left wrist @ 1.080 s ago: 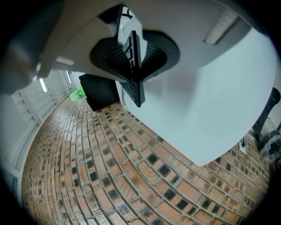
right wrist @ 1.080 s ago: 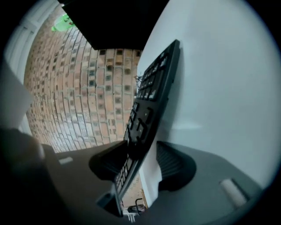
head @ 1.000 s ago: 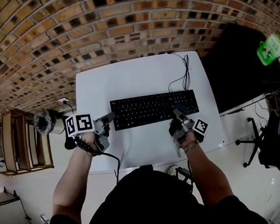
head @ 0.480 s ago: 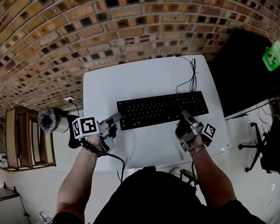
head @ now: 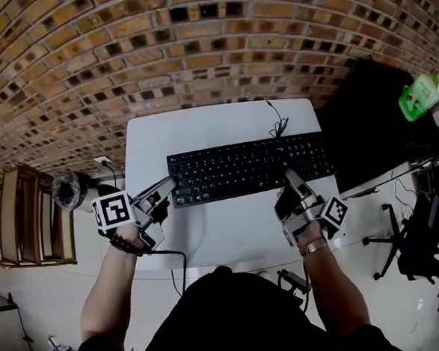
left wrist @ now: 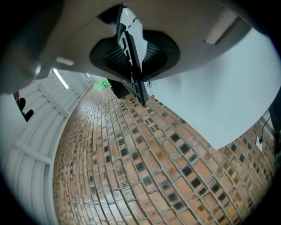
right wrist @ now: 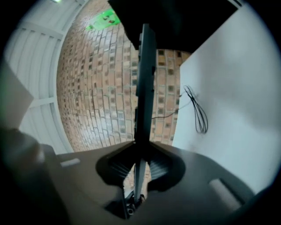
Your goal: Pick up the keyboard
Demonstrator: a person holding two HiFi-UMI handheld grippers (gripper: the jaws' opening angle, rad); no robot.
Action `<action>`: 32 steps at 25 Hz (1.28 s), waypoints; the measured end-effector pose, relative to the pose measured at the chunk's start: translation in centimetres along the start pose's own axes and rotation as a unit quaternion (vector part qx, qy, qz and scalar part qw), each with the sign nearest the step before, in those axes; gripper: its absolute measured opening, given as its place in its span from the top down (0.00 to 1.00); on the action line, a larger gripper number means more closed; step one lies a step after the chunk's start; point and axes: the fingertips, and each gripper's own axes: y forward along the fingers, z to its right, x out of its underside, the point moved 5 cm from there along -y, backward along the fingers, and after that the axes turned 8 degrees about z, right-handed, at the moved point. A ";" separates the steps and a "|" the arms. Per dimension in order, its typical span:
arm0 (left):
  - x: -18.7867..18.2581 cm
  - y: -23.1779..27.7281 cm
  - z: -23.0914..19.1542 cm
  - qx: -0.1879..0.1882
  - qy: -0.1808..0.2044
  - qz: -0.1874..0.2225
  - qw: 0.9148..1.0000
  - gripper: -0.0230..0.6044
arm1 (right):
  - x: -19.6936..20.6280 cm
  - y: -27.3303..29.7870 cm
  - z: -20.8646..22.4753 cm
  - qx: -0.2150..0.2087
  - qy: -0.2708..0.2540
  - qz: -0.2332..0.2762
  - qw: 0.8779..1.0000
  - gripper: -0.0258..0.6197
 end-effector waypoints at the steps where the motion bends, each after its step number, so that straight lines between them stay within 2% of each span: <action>1: 0.0 -0.4 0.8 -0.002 0.009 0.006 1.000 0.82 | -0.1 -0.1 -1.5 -0.010 -0.011 -0.002 1.000 0.86; 6: 2.5 -3.2 6.0 -0.008 0.057 0.037 0.998 0.82 | -0.7 -3.0 -9.3 -0.061 -0.078 -0.022 0.995 0.86; 9: 5.4 -4.7 10.5 0.003 0.096 0.071 0.993 0.82 | -1.6 -5.9 -14.3 -0.108 -0.118 -0.040 0.986 0.86; 12: 8.2 -5.9 13.3 0.016 0.117 0.095 0.988 0.82 | -2.0 -9.1 -17.4 -0.138 -0.149 -0.048 0.978 0.85; 19: 9.6 -6.5 14.9 0.031 0.121 0.122 0.985 0.82 | -1.7 -11.3 -20.1 -0.168 -0.189 -0.049 0.966 0.85; 22: 10.0 -7.0 16.4 0.032 0.138 0.128 0.982 0.82 | -1.9 -12.5 -21.0 -0.177 -0.194 -0.047 0.964 0.85; 25: 9.9 -6.9 17.5 0.038 0.144 0.131 0.980 0.82 | -1.9 -13.3 -21.4 -0.178 -0.194 -0.038 0.964 0.85; 32: 9.2 -6.6 17.2 0.042 0.147 0.121 0.981 0.83 | -1.5 -14.1 -20.3 -0.163 -0.190 -0.020 0.968 0.84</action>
